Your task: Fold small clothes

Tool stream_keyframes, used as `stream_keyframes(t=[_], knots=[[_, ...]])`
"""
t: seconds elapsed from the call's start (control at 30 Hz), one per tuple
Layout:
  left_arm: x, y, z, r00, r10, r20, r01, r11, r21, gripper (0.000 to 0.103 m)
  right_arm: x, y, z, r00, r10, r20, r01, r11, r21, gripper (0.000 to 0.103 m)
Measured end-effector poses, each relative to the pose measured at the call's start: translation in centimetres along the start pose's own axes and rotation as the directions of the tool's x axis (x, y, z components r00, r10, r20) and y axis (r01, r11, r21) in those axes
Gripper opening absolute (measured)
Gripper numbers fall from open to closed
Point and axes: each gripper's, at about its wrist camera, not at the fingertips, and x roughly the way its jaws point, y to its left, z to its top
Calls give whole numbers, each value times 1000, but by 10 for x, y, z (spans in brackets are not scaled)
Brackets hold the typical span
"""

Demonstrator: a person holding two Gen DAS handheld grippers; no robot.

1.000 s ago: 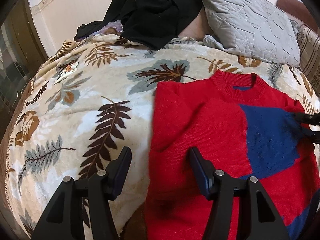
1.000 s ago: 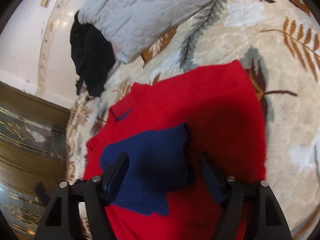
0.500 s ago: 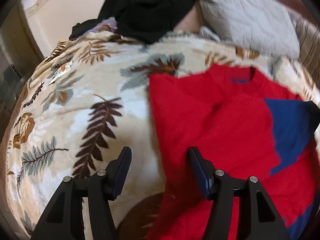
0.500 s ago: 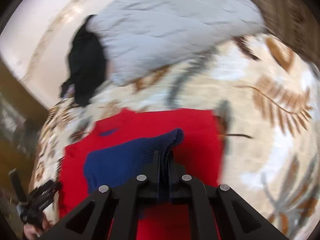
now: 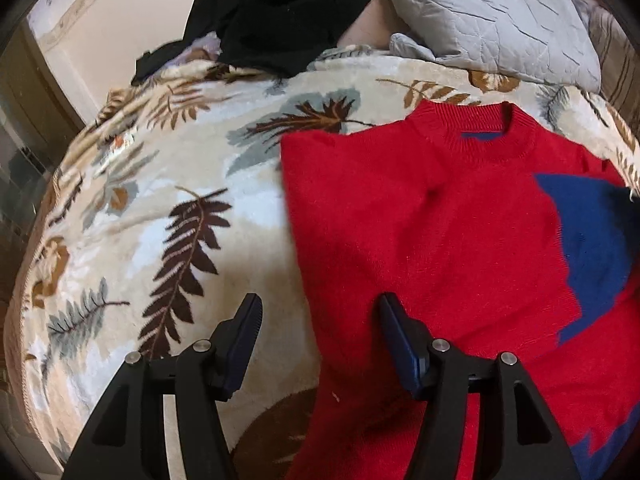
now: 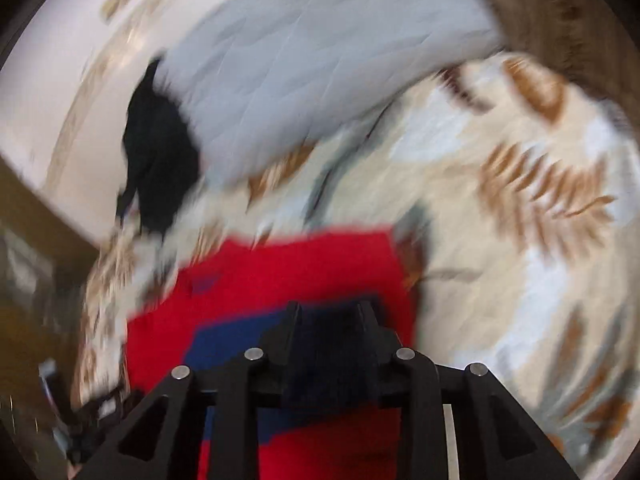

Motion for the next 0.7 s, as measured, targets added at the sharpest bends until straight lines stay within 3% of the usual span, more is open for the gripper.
stream_keyframes(t=[0.1, 0.2, 0.27, 0.33, 0.4, 0.47, 0.57, 0.7], knots=[[-6, 4, 1, 1000, -15, 13, 15, 1000, -17, 63, 36, 10, -16, 982, -55, -180, 44, 997, -62, 32], [-18, 4, 1, 998, -29, 61, 30, 999, -15, 63, 23, 16, -9, 991, -5, -132, -3, 998, -60, 32], [-15, 2, 1, 998, -11, 59, 11, 1000, 3, 70, 15, 20, -10, 995, 31, -99, -37, 997, -66, 32], [-2, -4, -3, 1000, 10, 0, -10, 999, 38, 72, 21, 24, -15, 990, 29, -136, -40, 996, -82, 31], [0, -3, -6, 1000, 3, 8, -3, 1000, 26, 72, 47, 23, -25, 963, 15, -269, -38, 996, -80, 32], [-9, -1, -6, 1000, -16, 13, 16, 1000, 20, 72, 40, 24, -23, 973, 21, -232, -43, 995, -89, 31], [-23, -3, -15, 999, 4, 54, -6, 999, 42, 72, 22, 23, -21, 976, 93, -196, -108, 992, -69, 32], [-47, -9, -37, 996, -19, 88, 12, 997, 81, 72, 2, 16, -27, 980, 103, -172, -116, 991, -64, 32]])
